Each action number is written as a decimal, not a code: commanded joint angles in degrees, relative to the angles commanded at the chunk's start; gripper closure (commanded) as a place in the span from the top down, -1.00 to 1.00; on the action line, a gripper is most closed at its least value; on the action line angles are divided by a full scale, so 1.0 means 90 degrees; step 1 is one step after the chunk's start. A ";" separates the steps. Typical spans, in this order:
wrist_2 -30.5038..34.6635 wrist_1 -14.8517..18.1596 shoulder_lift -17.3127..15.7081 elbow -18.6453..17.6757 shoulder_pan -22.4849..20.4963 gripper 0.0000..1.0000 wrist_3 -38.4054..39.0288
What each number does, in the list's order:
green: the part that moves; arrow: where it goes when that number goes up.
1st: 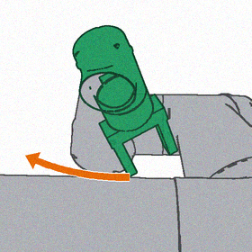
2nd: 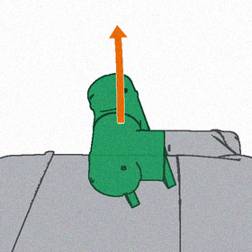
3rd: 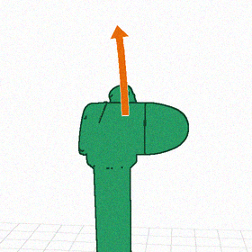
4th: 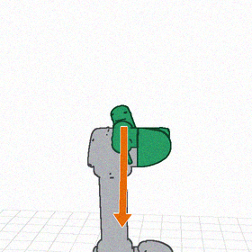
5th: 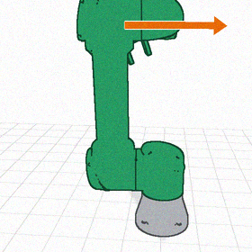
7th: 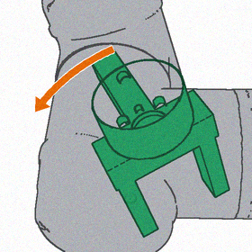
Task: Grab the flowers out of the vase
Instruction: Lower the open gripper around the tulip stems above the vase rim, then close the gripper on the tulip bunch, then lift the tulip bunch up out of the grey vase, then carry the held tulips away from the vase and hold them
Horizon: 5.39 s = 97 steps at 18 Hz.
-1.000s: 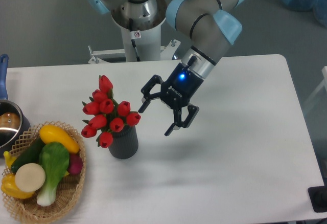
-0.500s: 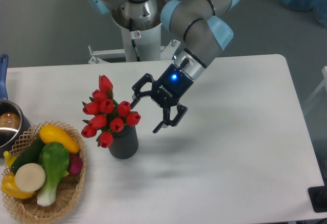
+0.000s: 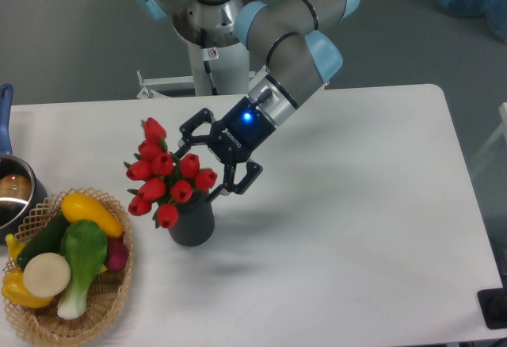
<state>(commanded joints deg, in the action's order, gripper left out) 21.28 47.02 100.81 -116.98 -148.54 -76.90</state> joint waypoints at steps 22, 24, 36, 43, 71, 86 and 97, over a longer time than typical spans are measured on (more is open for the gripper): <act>-0.0498 0.0010 0.0127 0.0039 -0.0107 -0.75 -0.0332; -0.0635 0.0010 0.0098 0.0049 -0.0127 -0.75 -0.0313; -0.1240 0.0010 -0.0146 0.0565 -0.0293 -0.71 0.1082; -0.1622 0.0019 -0.0195 0.0810 -0.0459 -0.69 0.1669; -0.1432 -0.0020 -0.0156 0.1952 -0.2225 -0.72 0.1836; 0.2926 0.0098 -0.0098 0.2402 -0.2051 -0.85 0.0244; 0.5347 0.0915 0.0117 0.3006 -0.1134 -0.81 0.0176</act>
<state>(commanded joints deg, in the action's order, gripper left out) 69.40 55.26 101.86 -89.93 -158.74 -75.32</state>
